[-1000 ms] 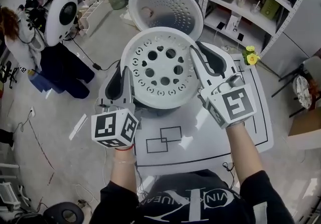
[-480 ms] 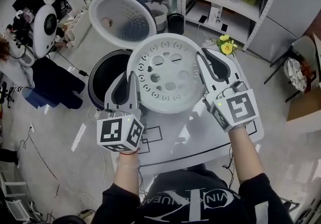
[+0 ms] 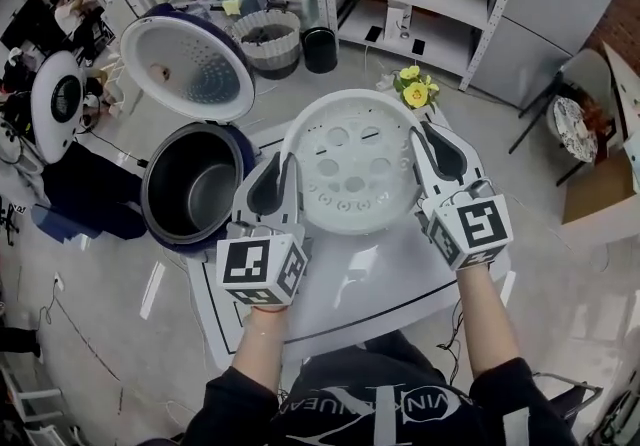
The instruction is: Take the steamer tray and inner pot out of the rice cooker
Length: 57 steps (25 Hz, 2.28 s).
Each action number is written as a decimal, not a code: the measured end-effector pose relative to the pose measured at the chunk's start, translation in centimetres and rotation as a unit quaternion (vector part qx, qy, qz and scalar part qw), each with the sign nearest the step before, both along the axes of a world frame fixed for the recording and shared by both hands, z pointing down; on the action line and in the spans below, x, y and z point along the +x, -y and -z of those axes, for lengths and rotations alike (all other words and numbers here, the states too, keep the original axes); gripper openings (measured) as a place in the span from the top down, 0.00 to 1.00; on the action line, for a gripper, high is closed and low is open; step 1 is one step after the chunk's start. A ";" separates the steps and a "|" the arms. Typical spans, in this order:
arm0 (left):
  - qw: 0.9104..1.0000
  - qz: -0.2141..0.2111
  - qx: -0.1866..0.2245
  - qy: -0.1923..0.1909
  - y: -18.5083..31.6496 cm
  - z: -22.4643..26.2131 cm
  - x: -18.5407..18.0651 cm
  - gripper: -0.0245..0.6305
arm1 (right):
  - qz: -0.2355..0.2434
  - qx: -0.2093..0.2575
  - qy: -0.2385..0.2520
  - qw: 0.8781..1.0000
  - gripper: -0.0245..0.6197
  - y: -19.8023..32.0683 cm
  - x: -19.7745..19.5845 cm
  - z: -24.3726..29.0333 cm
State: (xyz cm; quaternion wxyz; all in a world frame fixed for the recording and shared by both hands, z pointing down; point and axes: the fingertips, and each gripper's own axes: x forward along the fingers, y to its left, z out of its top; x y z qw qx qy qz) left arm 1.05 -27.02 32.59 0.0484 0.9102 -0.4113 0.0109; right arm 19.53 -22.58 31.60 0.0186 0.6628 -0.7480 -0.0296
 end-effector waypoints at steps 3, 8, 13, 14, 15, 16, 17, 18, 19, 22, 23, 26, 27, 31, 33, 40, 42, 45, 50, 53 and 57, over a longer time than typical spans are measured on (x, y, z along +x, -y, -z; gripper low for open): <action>1.000 -0.010 -0.017 0.012 0.5 -2.1 2.3 0.89 | -0.014 -0.025 0.015 0.999 0.89 0.1 2.4 -2.9; 0.997 -0.017 -0.077 0.027 1.6 -7.8 4.8 0.89 | -0.024 -0.073 0.036 0.996 0.89 0.8 4.8 -8.4; 0.988 -0.010 -0.152 0.035 3.2 -14.2 5.5 0.89 | -0.018 -0.125 0.055 0.990 0.89 2.4 5.6 -14.0; 0.985 -0.008 -0.166 0.035 3.5 -15.4 5.7 0.89 | -0.019 -0.136 0.059 0.989 0.89 2.7 5.8 -15.2; 0.983 -0.007 -0.179 0.037 3.8 -16.5 5.9 0.89 | -0.020 -0.147 0.062 0.987 0.89 3.1 6.0 -16.3; 0.981 -0.005 -0.190 0.039 4.1 -17.5 6.0 0.89 | -0.021 -0.157 0.064 0.985 0.89 3.5 6.2 -17.4; 0.979 -0.003 -0.198 0.041 4.4 -18.3 6.1 0.89 | -0.022 -0.167 0.065 0.984 0.89 3.9 6.3 -18.3; 0.978 -0.001 -0.205 0.043 4.8 -19.0 6.2 0.89 | -0.022 -0.175 0.065 0.982 0.89 4.4 6.4 -19.0; 0.976 0.001 -0.211 0.045 5.3 -19.7 6.2 0.89 | -0.022 -0.183 0.064 0.981 0.89 4.9 6.5 -19.7; 0.970 0.003 -0.235 0.057 6.4 -21.8 6.6 0.89 | -0.031 -0.210 0.062 0.975 0.89 6.2 6.9 -21.6; 0.968 0.002 -0.243 0.064 6.6 -22.5 6.8 0.89 | -0.036 -0.220 0.061 0.973 0.88 6.4 7.1 -22.3; 0.963 0.004 -0.257 0.086 7.1 -24.3 7.1 0.89 | -0.041 -0.248 0.054 0.966 0.88 7.0 7.3 -24.2; 0.961 0.007 -0.261 0.090 7.3 -24.7 7.1 0.89 | -0.041 -0.255 0.050 0.965 0.88 7.3 7.4 -24.7; 0.958 0.010 -0.265 0.107 7.9 -25.6 7.3 0.89 | -0.037 -0.269 0.032 0.962 0.88 8.1 7.5 -25.7; 0.959 0.010 -0.262 0.111 8.1 -25.8 7.3 0.89 | -0.037 -0.270 0.033 0.961 0.88 8.4 7.5 -26.0; 0.966 0.000 -0.239 0.099 8.4 -25.8 7.9 0.76 | -0.037 -0.268 0.030 0.962 0.86 8.7 7.5 -26.8; 0.970 -0.002 -0.225 0.089 8.3 -25.1 8.0 0.68 | -0.030 -0.264 0.030 0.964 0.74 8.7 7.2 -26.5; 0.978 -0.003 -0.183 0.097 8.1 -23.7 8.0 0.64 | -0.026 -0.250 0.033 0.967 0.74 8.5 7.0 -25.5; 0.986 -0.011 -0.138 0.091 6.7 -20.2 8.1 0.64 | -0.010 -0.225 0.032 0.974 0.74 7.6 5.8 -22.6; 0.989 -0.011 -0.126 0.076 5.4 -18.2 7.9 0.64 | 0.007 -0.207 0.040 0.978 0.74 6.8 4.4 -20.3; 0.992 -0.019 -0.112 0.051 3.5 -15.1 7.6 0.64 | 0.041 -0.178 0.038 0.982 0.74 6.3 2.2 -16.6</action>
